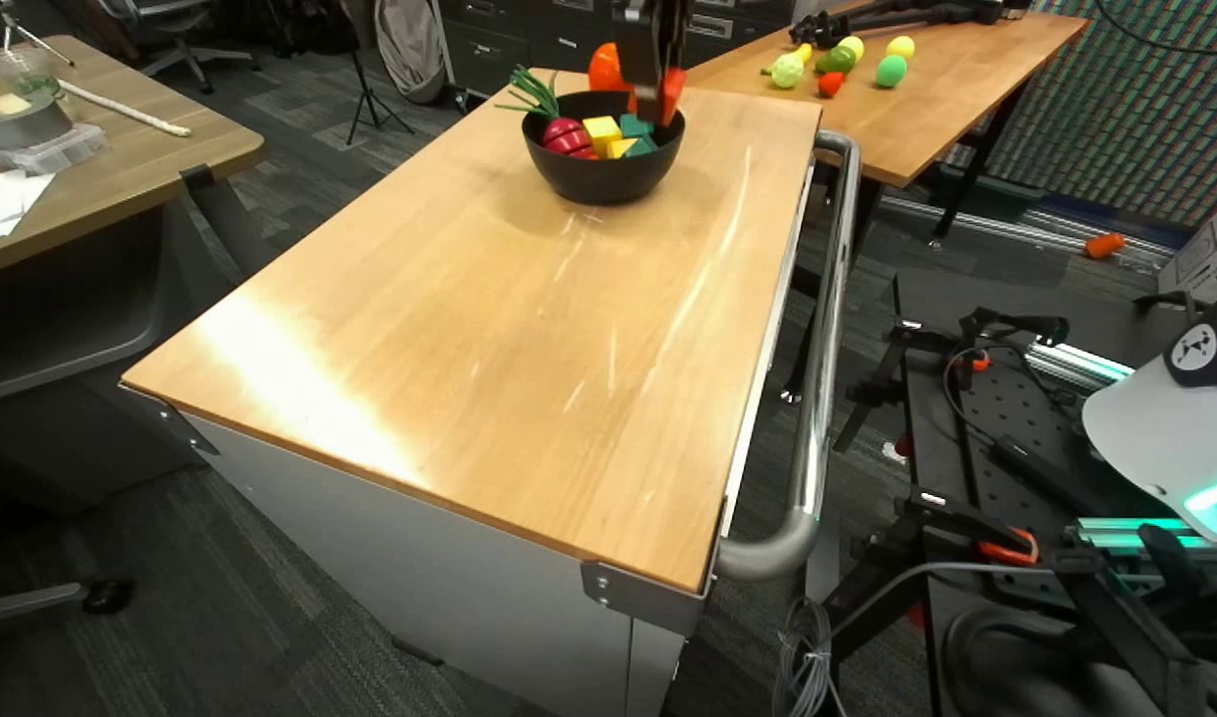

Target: Put all the blocks and the beetroot in the bowl then move the apple to the left

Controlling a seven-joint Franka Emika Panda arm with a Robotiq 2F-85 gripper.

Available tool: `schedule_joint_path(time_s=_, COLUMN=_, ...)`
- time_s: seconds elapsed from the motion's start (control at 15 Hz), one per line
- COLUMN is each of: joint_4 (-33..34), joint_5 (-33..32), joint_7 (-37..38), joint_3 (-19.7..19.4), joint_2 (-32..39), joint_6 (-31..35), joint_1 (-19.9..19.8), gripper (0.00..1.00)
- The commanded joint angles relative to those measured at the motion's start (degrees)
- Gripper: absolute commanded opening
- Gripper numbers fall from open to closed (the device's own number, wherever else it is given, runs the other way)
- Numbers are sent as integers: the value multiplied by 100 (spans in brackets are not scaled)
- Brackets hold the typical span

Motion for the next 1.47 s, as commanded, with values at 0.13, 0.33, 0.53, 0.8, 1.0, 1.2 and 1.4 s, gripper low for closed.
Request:
schedule_joint_path(time_s=0.13, joint_4=1143, joint_5=-1228, joint_7=1195, joint_3=15, joint_2=520, joint_6=-37, joint_1=-370, gripper=17)
schedule_joint_path(time_s=0.33, joint_4=1469, joint_5=-953, joint_7=1307, joint_3=-77, joint_2=963, joint_6=-44, joint_1=-327, gripper=17)
schedule_joint_path(time_s=0.53, joint_4=1592, joint_5=-493, joint_7=1210, joint_3=-138, joint_2=1364, joint_6=-8, joint_1=-295, gripper=17)
schedule_joint_path(time_s=0.8, joint_4=1610, joint_5=202, joint_7=1032, joint_3=-215, joint_2=1648, joint_6=18, joint_1=-333, gripper=67)
schedule_joint_path(time_s=1.0, joint_4=1317, joint_5=1022, joint_7=609, joint_3=-239, joint_2=1110, joint_6=40, joint_1=-415, gripper=84)
schedule_joint_path(time_s=1.2, joint_4=912, joint_5=704, joint_7=899, joint_3=-413, joint_2=266, joint_6=386, joint_1=-412, gripper=100)
schedule_joint_path(time_s=1.4, joint_4=675, joint_5=119, joint_7=1240, joint_3=-613, joint_2=-482, joint_6=450, joint_1=-661, gripper=100)
